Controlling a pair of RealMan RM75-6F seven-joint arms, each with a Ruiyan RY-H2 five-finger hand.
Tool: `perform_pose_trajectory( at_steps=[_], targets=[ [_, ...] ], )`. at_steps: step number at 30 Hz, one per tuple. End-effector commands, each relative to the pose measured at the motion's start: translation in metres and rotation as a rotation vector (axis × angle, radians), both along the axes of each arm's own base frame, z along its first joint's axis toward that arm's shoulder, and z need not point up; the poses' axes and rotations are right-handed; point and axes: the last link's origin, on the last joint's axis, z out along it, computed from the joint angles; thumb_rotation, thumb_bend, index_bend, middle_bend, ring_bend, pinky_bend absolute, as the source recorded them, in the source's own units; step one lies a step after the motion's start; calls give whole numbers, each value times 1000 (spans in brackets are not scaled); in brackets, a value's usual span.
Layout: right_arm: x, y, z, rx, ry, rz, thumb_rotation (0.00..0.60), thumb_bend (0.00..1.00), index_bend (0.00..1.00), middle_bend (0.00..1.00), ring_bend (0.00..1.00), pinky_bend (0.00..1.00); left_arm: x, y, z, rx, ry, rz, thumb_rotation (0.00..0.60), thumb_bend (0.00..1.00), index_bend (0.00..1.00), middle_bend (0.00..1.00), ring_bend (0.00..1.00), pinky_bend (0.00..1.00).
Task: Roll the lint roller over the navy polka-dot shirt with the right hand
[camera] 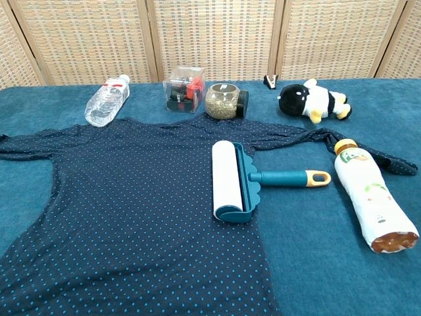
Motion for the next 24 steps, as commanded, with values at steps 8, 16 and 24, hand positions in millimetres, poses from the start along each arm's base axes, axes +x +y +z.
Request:
perform_pose_trajectory(
  at_steps=[8,16,24],
  targets=[
    [18,-28,-3,40,34,76,600,0,0,0,0,0,0,5,0,2,-4,-1,600,0,0,0,0,0],
    [114,-110,-15,261,72,261,600,0,0,636,679,661,-3,22,-3,-10,1,40,600,0,0,0,0,0],
    [166,-168,-69,410,83,203,600,0,0,939,1000,1000,-8,37,-7,-29,9,87,600,0,0,0,0,0]
  ],
)
